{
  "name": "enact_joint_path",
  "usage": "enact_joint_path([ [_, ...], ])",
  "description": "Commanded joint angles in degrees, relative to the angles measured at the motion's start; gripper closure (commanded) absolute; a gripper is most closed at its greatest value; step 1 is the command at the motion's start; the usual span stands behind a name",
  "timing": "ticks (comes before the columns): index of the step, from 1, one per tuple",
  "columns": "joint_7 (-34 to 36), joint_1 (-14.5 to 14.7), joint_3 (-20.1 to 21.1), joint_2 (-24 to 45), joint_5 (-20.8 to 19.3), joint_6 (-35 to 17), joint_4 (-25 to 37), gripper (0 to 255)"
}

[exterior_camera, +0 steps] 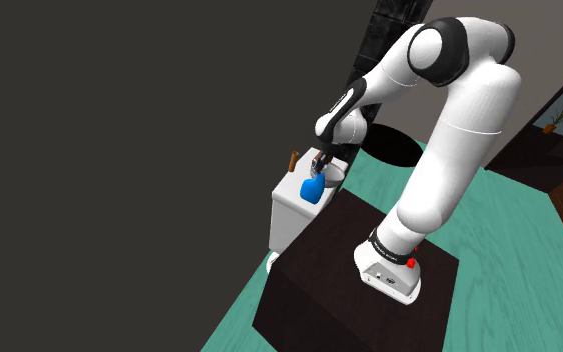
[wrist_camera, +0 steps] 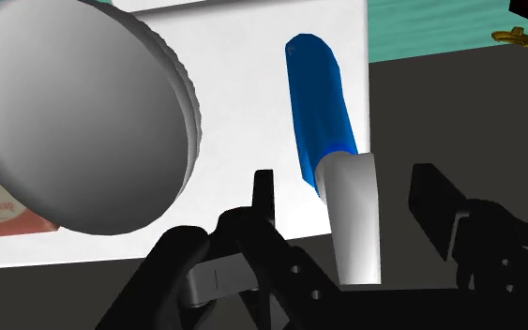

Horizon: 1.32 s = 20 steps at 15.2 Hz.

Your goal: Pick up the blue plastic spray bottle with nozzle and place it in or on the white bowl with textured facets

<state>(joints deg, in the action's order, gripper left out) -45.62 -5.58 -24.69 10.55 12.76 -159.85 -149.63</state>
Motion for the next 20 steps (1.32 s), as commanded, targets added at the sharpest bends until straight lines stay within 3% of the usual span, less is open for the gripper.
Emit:
enact_joint_path([
  [1, 0.0, 0.0, 0.0, 0.0, 0.0, 0.0, 0.0, 255],
  [9, -0.01, -0.01, 0.01, 0.01, 0.02, -0.01, 0.0, 255],
  [20, 9.33, 1.98, -4.36, -10.8, -12.95, 9.01, -0.35, 255],
])
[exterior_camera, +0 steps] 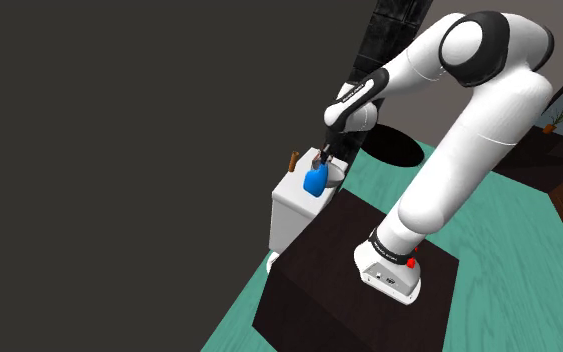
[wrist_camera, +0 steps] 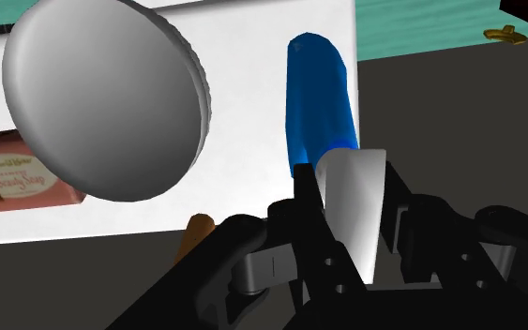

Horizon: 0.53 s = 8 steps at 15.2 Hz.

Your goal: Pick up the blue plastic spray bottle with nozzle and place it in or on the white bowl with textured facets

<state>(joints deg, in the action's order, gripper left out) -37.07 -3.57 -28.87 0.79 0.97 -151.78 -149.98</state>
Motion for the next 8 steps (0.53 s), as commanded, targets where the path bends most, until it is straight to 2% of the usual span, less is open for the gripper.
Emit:
enact_joint_path([
  [1, 1.42, -0.1, -0.24, -1.97, -2.04, 1.84, 0.09, 255],
  [8, 4.83, -0.91, 0.15, -7.99, -6.7, 8.29, 1.12, 255],
])
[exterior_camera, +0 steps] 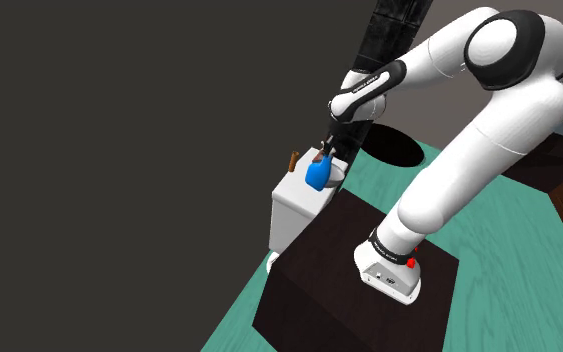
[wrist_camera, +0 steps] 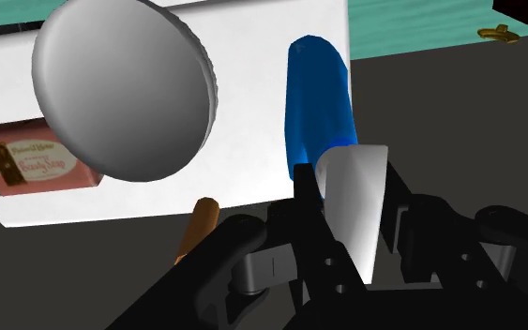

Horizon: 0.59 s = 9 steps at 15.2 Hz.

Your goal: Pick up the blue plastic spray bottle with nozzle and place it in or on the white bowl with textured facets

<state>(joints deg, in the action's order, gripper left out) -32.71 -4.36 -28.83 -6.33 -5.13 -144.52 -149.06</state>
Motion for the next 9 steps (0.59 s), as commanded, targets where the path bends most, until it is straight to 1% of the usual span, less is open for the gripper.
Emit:
enact_joint_path([
  [1, 0.81, -0.24, 0.23, -1.65, -1.08, 1.96, 0.41, 255],
  [9, 2.85, -1.07, 1.4, -7.26, -3.66, 9.38, 2.56, 255],
])
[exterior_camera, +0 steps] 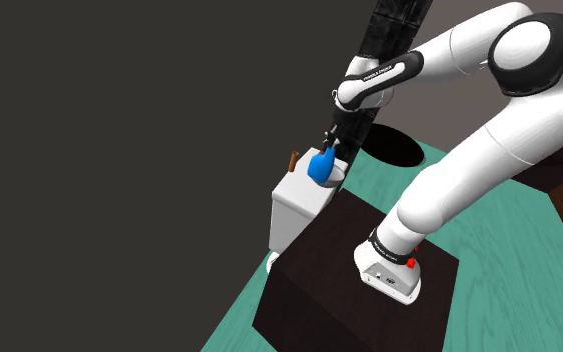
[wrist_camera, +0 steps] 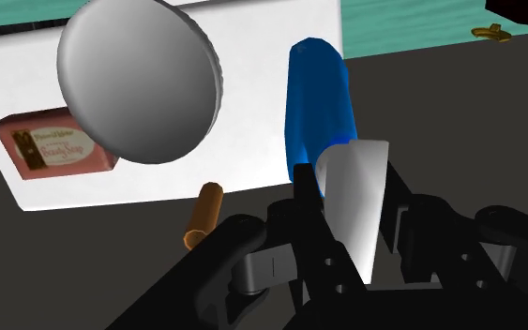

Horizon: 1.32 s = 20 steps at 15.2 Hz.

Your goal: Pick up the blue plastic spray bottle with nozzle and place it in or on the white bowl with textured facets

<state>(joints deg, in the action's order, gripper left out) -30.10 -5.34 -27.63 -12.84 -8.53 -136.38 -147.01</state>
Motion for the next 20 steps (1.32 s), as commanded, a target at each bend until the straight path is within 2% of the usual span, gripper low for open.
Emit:
enact_joint_path([
  [1, 0.42, -0.17, 0.35, -1.37, -0.47, 2.15, 0.83, 255],
  [5, 0.92, -0.4, 0.89, -3.32, -1.03, 5.23, 2.05, 255],
  [13, -10.16, -1.62, -5.03, 4.09, 3.11, 13.63, 17.83, 255],
  [19, -19.68, -3.54, -9.2, 13.37, 9.18, 21.1, 33.2, 255],
  [20, -19.8, -3.63, -9.16, 13.62, 9.35, 20.36, 32.66, 255],
])
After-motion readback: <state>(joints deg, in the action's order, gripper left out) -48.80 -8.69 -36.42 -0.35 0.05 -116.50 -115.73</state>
